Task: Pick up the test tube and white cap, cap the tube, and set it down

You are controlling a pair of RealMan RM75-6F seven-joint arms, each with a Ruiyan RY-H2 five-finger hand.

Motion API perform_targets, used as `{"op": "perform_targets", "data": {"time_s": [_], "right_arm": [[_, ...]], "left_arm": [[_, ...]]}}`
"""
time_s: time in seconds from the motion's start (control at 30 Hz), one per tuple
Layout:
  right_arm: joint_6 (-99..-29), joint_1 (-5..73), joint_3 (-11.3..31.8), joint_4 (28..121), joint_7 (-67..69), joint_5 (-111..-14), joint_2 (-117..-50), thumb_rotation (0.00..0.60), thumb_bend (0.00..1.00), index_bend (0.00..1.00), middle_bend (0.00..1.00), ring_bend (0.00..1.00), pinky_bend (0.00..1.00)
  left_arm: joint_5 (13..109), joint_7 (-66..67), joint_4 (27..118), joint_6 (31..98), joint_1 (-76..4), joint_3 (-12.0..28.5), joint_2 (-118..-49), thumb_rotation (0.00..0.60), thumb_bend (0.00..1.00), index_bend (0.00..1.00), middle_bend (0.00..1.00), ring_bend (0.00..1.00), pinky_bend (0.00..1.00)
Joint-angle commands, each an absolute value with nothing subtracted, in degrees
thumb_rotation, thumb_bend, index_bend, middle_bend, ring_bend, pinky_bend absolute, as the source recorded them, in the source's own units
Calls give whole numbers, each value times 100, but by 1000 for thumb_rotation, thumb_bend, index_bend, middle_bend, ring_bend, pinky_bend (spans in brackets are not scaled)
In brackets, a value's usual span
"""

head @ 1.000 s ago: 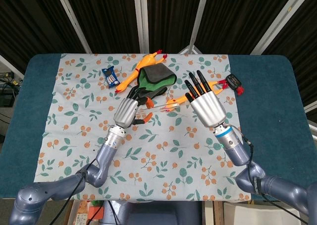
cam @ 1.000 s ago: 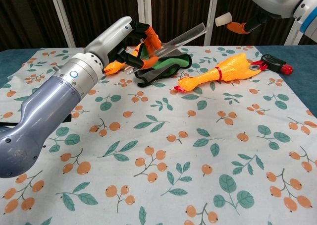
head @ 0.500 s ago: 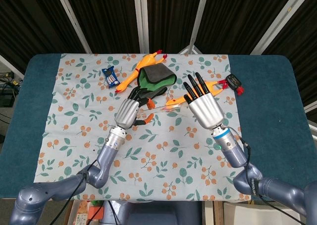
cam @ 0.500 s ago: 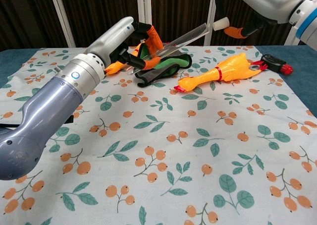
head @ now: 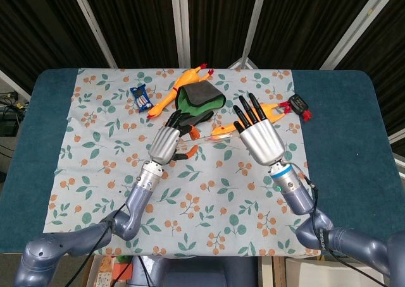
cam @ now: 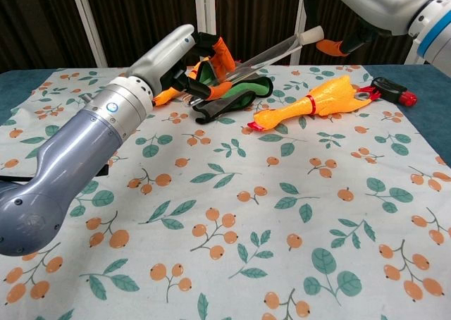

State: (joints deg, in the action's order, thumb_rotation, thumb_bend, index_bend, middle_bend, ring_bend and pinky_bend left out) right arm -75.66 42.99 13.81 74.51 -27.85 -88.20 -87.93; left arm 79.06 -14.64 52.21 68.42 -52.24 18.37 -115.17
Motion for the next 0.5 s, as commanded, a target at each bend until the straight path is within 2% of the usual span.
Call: {"op": "perform_targets", "data": {"time_s": [0.03,0.5], "right_arm": [[-7559,4301,1376,7455,-2802,-8822,-8795,600,357,578,251,40,0],[-7556,4305,1362,7497,-2851,-8814,-8846,600,357,578,251,41,0]], "left_arm": [[7945,-1450,5219,6857,-5229,1810,-11510,600,754,635,651,123,0],[7927,-1412,5199,6885,-5233,1831,-11562,600,754,635,650,124,0]]}}
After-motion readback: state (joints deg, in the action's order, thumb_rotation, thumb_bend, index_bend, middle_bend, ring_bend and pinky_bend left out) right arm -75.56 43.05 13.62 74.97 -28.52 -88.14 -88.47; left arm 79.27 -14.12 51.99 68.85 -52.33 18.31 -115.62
